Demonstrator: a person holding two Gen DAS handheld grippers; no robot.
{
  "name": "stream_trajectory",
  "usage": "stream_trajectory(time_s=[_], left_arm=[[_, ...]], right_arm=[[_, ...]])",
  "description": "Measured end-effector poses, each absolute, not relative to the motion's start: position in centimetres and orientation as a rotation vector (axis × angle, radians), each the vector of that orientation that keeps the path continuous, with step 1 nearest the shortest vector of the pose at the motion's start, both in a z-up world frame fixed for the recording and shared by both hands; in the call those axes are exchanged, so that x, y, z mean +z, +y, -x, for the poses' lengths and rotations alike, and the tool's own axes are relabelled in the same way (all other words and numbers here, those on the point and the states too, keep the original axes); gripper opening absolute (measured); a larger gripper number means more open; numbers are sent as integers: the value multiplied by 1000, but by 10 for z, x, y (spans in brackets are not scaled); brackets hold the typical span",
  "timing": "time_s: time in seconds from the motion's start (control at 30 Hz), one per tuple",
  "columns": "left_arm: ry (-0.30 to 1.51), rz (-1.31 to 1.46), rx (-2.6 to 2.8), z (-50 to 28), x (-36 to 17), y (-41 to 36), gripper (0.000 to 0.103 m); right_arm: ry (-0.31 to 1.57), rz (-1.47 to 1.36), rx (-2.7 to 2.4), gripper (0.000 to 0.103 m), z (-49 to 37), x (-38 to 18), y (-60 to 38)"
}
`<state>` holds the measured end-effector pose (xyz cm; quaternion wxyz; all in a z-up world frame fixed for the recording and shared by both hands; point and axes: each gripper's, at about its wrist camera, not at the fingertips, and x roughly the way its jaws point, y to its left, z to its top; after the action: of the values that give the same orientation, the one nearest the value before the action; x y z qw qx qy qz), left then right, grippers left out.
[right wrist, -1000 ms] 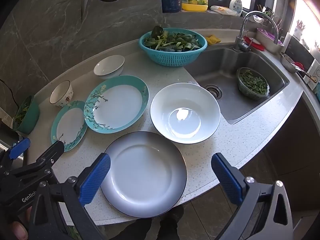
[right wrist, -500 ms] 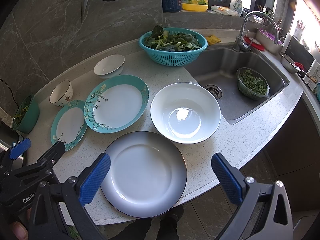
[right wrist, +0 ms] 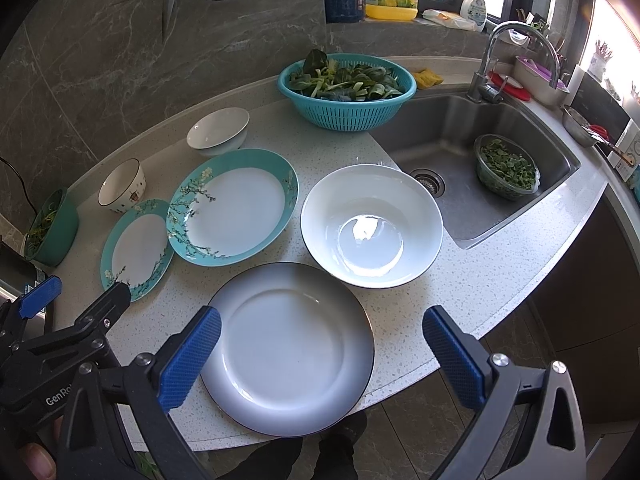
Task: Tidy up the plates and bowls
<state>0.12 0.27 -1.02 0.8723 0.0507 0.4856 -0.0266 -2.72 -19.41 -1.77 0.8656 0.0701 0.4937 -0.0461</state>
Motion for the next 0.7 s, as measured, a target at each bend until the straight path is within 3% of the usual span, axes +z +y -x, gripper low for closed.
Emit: stream_trajectory(time_s=[0.7], left_arm=[[1035, -107, -56, -12, -19, -2, 103]], right_arm=[[1041, -147, -97, 103, 21, -23, -193]])
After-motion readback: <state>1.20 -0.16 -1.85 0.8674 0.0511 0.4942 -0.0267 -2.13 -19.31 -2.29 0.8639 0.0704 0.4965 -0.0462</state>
